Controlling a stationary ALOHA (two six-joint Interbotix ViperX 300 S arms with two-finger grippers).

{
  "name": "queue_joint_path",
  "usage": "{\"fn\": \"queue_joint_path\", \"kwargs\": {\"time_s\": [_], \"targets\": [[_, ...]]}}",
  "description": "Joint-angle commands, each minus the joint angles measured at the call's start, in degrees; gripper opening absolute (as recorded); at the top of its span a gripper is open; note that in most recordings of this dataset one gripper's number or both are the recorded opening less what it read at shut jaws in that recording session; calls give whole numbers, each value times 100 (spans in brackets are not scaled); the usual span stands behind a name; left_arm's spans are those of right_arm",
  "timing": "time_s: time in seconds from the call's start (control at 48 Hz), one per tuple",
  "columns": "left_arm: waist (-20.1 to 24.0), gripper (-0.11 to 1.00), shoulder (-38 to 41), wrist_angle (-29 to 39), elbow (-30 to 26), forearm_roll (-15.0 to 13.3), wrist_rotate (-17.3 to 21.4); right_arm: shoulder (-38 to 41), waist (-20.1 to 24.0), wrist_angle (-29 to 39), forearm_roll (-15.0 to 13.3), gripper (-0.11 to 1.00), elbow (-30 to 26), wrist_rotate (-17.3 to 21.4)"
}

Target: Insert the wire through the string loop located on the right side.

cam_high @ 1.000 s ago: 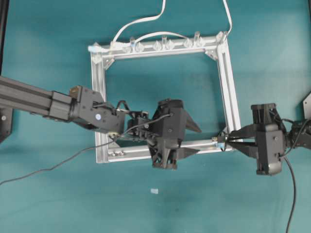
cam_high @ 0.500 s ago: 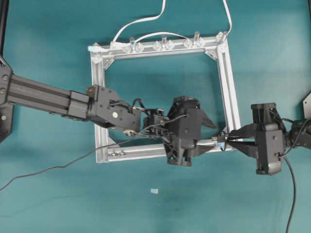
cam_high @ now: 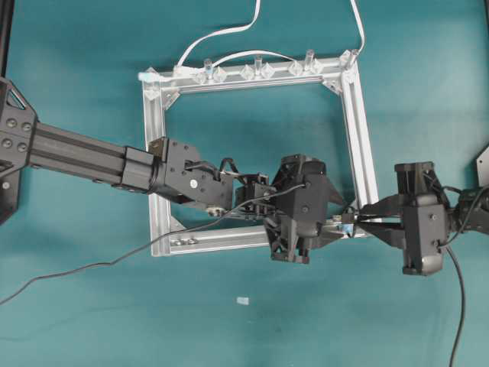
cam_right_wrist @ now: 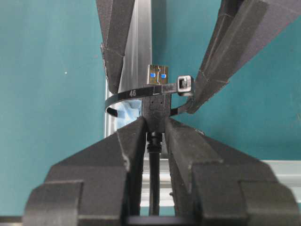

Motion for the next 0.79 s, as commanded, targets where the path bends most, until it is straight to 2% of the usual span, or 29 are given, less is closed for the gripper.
{"fn": "queue_joint_path", "kwargs": {"time_s": [0.0,0.021,0.146,0.188,0.771], "targets": [[-9,67,-114,-18,-176,18,53,-26,-9,-35,-26,20,-44,9],[-9,65,-114,-9,-185,18,62,-26,-9,-35,-26,20,-44,18],[-18,33,-114,-9,-281,18,53,-26,-9,-44,-26,20,-35,26],[-18,26,-114,-9,-316,18,53,-26,-9,-44,-26,20,-26,26],[-26,27,-149,431,-334,18,53,-35,-9,-62,-26,19,-26,26]]}}
